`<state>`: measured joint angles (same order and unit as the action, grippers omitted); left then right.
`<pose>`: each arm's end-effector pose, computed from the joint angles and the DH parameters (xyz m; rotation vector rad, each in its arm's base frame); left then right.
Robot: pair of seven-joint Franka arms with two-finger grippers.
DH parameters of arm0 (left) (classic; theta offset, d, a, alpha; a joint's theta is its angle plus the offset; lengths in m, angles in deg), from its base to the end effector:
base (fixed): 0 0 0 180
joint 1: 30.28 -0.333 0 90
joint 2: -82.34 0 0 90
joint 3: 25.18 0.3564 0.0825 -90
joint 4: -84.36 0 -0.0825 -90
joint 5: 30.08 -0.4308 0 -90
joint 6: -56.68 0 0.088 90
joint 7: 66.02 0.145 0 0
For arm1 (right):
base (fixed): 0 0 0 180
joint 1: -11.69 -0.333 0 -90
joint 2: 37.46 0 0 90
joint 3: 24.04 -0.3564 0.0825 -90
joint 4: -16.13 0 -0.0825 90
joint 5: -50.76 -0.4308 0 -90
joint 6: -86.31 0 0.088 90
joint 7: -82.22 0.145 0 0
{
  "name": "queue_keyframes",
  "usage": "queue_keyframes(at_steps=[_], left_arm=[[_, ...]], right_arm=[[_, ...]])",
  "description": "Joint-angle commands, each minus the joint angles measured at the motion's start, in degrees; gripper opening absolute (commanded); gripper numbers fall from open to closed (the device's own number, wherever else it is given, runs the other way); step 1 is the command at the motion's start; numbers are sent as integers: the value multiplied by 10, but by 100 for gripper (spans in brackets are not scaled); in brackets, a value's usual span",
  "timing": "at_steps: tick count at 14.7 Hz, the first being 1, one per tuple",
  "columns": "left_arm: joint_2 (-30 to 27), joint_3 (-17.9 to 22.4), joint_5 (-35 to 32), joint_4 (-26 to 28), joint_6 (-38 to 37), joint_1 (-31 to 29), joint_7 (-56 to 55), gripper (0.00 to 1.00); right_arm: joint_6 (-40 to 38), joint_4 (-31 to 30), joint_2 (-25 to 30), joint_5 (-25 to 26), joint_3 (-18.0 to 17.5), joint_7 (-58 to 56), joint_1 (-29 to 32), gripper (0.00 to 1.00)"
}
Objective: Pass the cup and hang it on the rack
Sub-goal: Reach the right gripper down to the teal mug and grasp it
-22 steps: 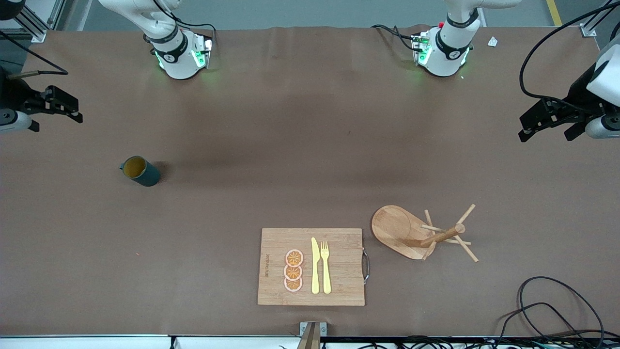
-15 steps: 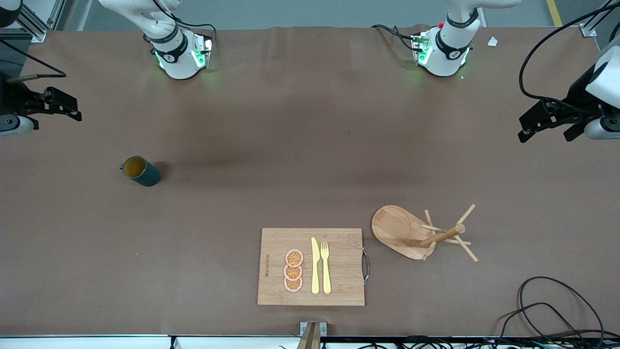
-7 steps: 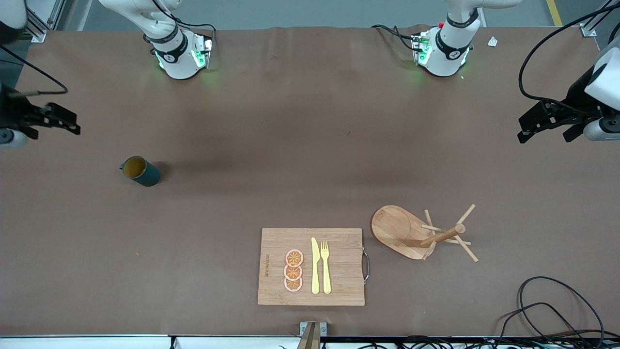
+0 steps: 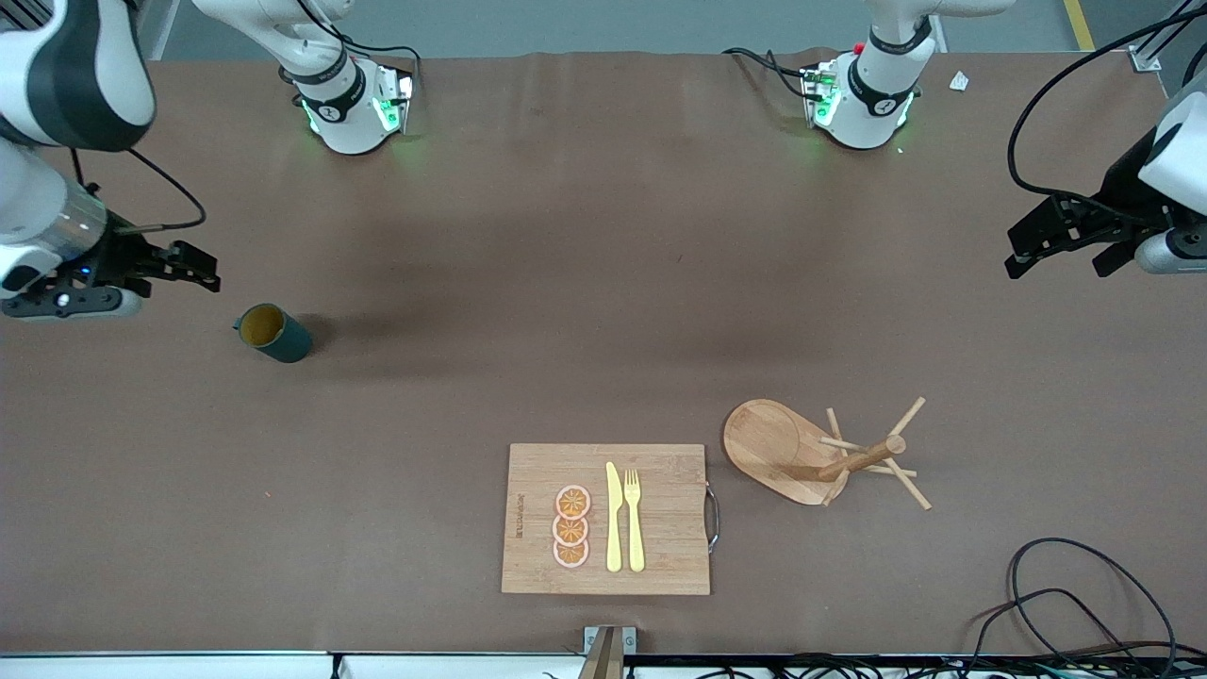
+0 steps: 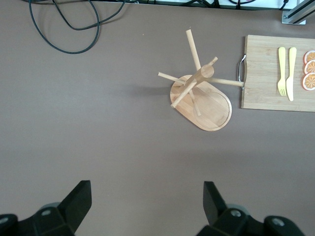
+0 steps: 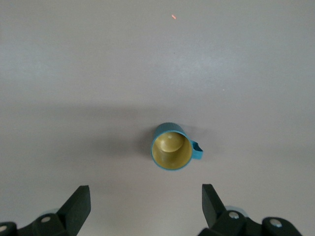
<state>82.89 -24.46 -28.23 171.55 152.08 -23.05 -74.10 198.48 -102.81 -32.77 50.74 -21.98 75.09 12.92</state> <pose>0.6152 -0.0747 0.6561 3.0860 0.0436 0.1986 0.5615 -0.0325 0.4451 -3.1328 -0.1051 0.0563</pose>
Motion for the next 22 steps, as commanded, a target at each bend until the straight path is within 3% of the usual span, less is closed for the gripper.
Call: queue_keyframes(at_steps=[1,4,13,20,22], left_arm=[[2,-2,12,-4,5,-6,8,100],[2,-2,12,-4,5,-6,8,100],[2,-1,18,-4,7,-7,8,100],[2,-1,24,-2,18,-6,8,100],[2,-1,24,1,17,-6,7,100]], right_arm=[[75,-96,36,-8,-4,11,1,100],[163,-149,31,-8,-4,32,1,100],[293,-154,-96,-28,-4,70,3,100],[344,-192,-112,-31,-4,70,4,100],[344,-202,-111,-31,-4,70,4,94]])
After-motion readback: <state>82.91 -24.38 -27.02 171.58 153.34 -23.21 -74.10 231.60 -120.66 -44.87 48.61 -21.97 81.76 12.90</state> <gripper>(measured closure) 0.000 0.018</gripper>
